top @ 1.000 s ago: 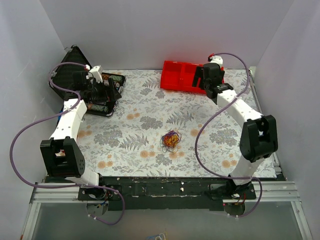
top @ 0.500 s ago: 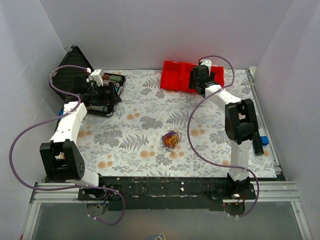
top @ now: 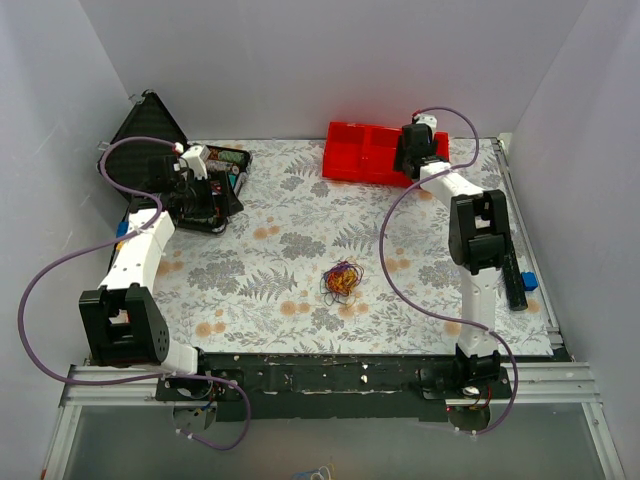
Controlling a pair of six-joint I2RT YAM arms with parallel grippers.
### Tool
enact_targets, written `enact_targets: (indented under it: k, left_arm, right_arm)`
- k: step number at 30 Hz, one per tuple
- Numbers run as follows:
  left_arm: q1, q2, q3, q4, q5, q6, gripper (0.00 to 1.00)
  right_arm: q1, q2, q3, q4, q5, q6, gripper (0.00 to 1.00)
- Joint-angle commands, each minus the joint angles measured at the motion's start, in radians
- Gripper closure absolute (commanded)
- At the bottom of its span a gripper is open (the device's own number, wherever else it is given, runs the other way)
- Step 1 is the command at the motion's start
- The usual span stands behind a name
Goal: Untangle the cables
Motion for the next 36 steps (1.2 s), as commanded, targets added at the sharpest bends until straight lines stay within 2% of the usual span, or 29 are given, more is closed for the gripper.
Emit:
enact_targets:
  k: [1, 5, 8, 12, 15, 17, 22, 30, 33, 36]
  left_arm:
    - [-0.001, -0.055, -0.016, 0.018, -0.003, -0.002, 0.02]
    - [-0.001, -0.060, -0.022, 0.024, 0.011, -0.009, 0.02]
    - [-0.001, -0.066, -0.028, 0.024, 0.012, -0.011, 0.02]
    - [-0.003, -0.077, -0.040, 0.030, 0.015, -0.003, 0.02]
    - [-0.001, -0.093, -0.045, 0.028, 0.015, 0.003, 0.02]
    - [-0.003, -0.109, -0.054, 0.028, 0.018, 0.008, 0.02]
    - [-0.003, -0.162, -0.089, 0.022, 0.032, 0.024, 0.02]
    - [-0.012, -0.222, -0.145, -0.013, 0.127, 0.086, 0.02]
    - [-0.041, -0.238, -0.154, -0.038, 0.129, 0.116, 0.02]
    - [-0.119, -0.253, -0.172, -0.053, 0.112, 0.133, 0.02]
  right_arm:
    - [0.006, 0.013, 0.030, 0.003, -0.051, 0.021, 0.41]
    - [0.005, 0.022, 0.016, -0.054, -0.072, 0.051, 0.67]
    - [0.014, -0.024, -0.084, -0.029, -0.080, 0.062, 0.77]
    - [0.033, -0.125, -0.253, 0.055, -0.082, 0.062, 0.79]
    - [0.051, -0.177, -0.344, 0.081, -0.092, 0.062, 0.85]
    - [0.072, -0.214, -0.393, 0.086, -0.091, 0.059, 0.88]
    - [0.152, -0.314, -0.506, 0.060, -0.060, 0.079, 0.89]
    - [0.292, -0.515, -0.764, 0.060, 0.012, 0.252, 0.88]
    - [0.351, -0.558, -0.813, 0.035, 0.058, 0.338, 0.88]
    - [0.410, -0.584, -0.843, 0.011, 0.104, 0.410, 0.88]
